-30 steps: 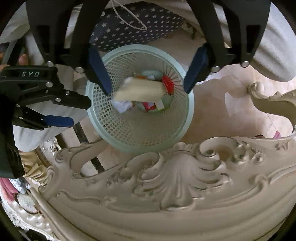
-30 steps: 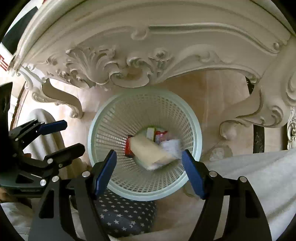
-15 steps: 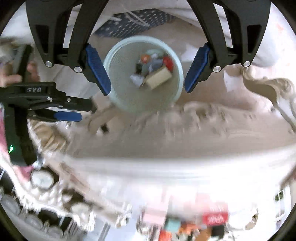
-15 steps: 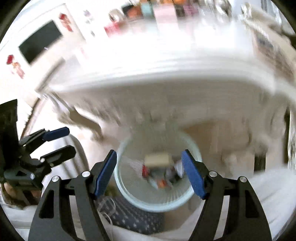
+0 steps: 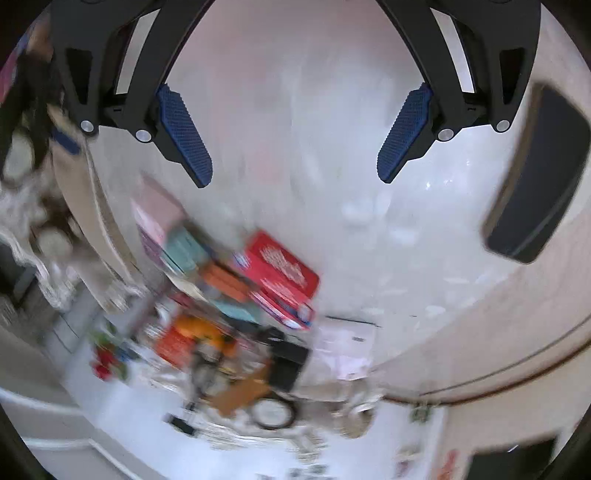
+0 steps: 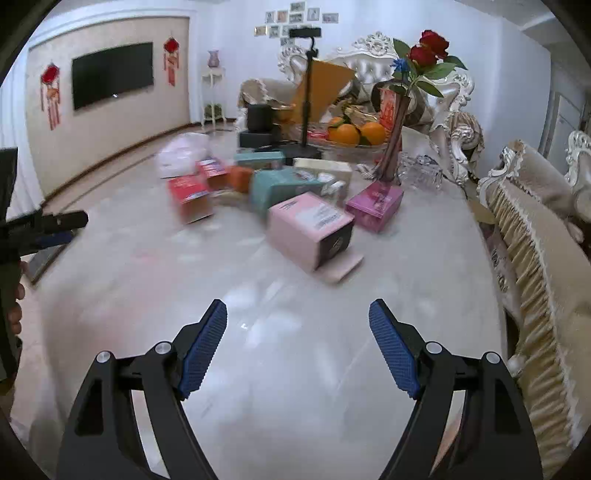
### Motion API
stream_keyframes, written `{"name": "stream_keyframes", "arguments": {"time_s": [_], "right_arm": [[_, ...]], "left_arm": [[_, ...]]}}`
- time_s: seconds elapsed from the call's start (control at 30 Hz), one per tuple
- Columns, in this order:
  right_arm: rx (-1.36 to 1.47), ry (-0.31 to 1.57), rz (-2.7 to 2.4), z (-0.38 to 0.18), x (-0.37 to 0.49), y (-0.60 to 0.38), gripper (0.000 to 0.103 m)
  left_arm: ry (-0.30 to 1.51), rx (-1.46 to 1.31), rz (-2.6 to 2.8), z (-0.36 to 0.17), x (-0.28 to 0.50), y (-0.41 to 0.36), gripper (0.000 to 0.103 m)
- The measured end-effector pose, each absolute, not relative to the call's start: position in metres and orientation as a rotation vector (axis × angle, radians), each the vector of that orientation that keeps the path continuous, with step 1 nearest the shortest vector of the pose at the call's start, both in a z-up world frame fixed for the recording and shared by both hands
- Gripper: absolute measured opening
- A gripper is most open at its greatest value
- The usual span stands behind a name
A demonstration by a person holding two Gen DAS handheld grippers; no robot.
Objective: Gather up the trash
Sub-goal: 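Grasp the red toothpaste box with the left tool while the right tool grasps the pink SIXIN box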
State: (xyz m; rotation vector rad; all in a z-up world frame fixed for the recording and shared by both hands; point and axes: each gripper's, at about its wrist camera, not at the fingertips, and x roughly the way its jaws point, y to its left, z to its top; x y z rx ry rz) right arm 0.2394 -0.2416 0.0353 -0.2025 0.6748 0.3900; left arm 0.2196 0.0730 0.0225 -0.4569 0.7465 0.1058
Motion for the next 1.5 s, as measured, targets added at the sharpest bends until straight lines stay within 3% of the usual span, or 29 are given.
{"name": "stream_keyframes", "arguments": {"time_s": [0.3, 0.7, 1.4, 1.43, 1.5], "right_arm": [[-0.189, 0.742, 0.337, 0.028, 0.321, -0.229, 0.075], [-0.238, 0.752, 0.385, 0.026, 0.363, -0.215, 0.077], [-0.262, 0.927, 0.381, -0.015, 0.356, -0.191, 0.077], [-0.259, 0.948, 0.367, -0.018, 0.355, -0.191, 0.076], [-0.22, 0.956, 0.352, -0.019, 0.354, -0.193, 0.064]], "left_arm": [[0.845, -0.42, 0.269, 0.011, 0.339, 0.039, 0.088], [0.944, -0.535, 0.407, -0.017, 0.413, 0.039, 0.088], [1.0, -0.122, 0.302, -0.031, 0.41, 0.061, 0.089], [0.999, -0.118, 0.296, -0.03, 0.409, 0.062, 0.085], [0.983, -0.095, 0.271, -0.027, 0.405, 0.064, 0.059]]}}
